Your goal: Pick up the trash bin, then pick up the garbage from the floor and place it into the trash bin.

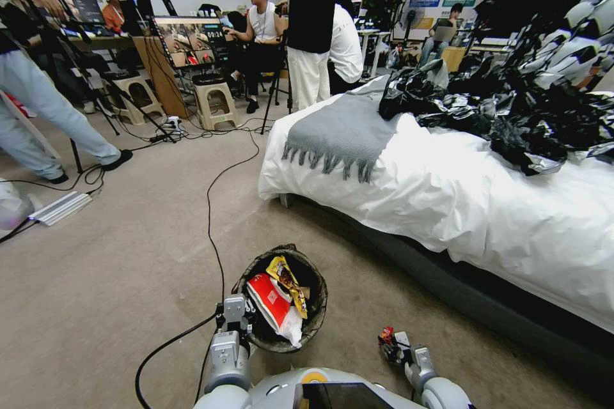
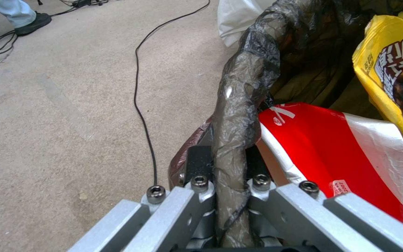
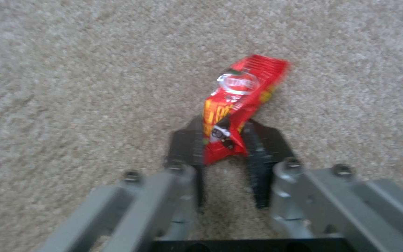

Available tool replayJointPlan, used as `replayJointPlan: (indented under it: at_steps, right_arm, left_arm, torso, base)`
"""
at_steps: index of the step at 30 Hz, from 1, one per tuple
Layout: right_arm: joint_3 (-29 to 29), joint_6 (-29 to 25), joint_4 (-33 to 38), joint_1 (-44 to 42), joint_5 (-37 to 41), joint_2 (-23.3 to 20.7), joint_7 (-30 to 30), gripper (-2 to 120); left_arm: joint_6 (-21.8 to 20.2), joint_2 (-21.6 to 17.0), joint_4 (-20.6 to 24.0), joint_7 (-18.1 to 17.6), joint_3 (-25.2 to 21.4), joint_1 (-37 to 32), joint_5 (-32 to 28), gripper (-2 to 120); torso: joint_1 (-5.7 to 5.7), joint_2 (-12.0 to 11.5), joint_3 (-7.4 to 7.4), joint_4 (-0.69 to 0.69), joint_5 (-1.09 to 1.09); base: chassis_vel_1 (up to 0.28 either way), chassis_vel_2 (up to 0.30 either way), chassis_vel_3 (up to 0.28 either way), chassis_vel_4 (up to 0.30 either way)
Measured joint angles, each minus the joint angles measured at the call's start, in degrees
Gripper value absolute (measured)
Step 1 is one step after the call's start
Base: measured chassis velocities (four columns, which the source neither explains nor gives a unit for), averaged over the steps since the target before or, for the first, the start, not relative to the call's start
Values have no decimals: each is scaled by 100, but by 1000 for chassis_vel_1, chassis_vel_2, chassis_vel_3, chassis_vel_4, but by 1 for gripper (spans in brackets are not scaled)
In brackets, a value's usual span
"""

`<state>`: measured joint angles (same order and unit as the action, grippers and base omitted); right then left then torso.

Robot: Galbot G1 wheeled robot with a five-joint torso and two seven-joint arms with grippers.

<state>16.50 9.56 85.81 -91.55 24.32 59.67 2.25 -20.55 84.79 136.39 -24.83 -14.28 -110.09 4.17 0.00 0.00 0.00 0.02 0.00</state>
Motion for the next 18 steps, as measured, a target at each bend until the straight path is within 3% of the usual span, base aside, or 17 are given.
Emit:
replayJointPlan:
  at_steps: [1, 3, 18]
  right_arm:
    - [7, -23, -18, -1, -28, -2, -2, 3]
    - [7, -42, -28, -1, -48, -1, -8, 0]
    - [47, -301, -65, -1, -292, -24, -133, 0]
  left_arm:
    - [2, 0, -1, 0, 1, -1, 3, 0]
    - [3, 0, -1, 1, 1, -2, 3, 0]
    - [10, -2, 1, 5, 17, -8, 14, 0]
  torso:
    - [0, 0, 0, -1, 0]
    - [0, 0, 0, -2, 0]
    - [0, 0, 0, -3, 0]
  base:
    - [0, 0, 0, 0]
    - [0, 0, 0, 0]
    - [0, 0, 0, 0]
